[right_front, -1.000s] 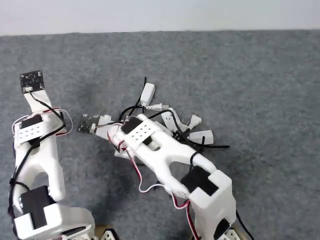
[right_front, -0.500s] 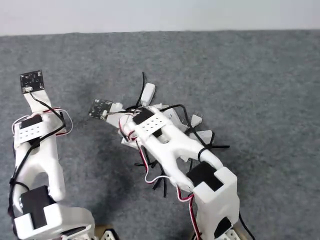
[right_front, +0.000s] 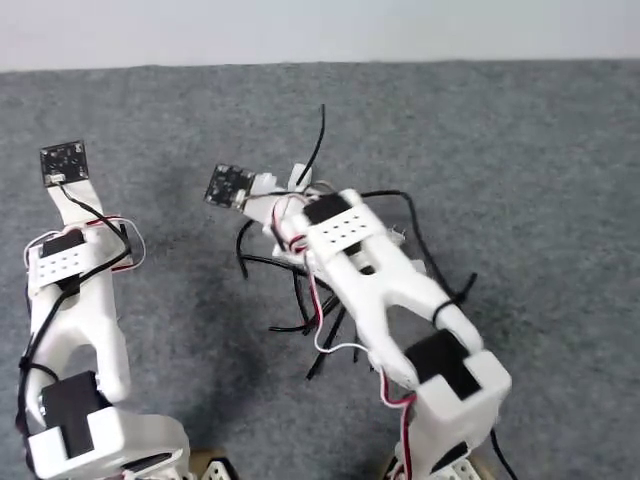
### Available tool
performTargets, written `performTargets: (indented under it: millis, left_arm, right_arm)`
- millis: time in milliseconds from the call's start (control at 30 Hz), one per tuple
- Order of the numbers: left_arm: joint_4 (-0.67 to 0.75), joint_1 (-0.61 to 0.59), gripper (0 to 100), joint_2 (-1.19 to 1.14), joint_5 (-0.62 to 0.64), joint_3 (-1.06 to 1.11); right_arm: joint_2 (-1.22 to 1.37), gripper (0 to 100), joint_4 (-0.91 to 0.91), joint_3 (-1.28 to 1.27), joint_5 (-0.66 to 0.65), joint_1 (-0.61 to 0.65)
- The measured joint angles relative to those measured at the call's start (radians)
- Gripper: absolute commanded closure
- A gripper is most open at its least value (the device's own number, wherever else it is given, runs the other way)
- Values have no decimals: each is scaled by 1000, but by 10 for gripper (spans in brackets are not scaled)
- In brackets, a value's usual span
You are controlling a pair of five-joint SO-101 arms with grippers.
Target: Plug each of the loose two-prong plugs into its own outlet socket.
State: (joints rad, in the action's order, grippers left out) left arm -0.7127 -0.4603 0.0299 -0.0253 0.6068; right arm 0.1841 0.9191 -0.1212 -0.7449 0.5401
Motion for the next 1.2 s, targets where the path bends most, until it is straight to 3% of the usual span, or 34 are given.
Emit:
performTargets:
  millis: [333,500,867,1200]
  left_arm:
    - [0,0,985,0,0,0]
    - [0,0,985,0,0,0]
    - [0,0,985,0,0,0]
    - [0,0,985,0,0,0]
  right_arm:
    - [-321,991,301,0,0,-92]
    - [-451,991,453,0,-2,-221]
    - [-528,991,526,-14,-3,-795]
    - [-531,991,117,-322,-114,-1335]
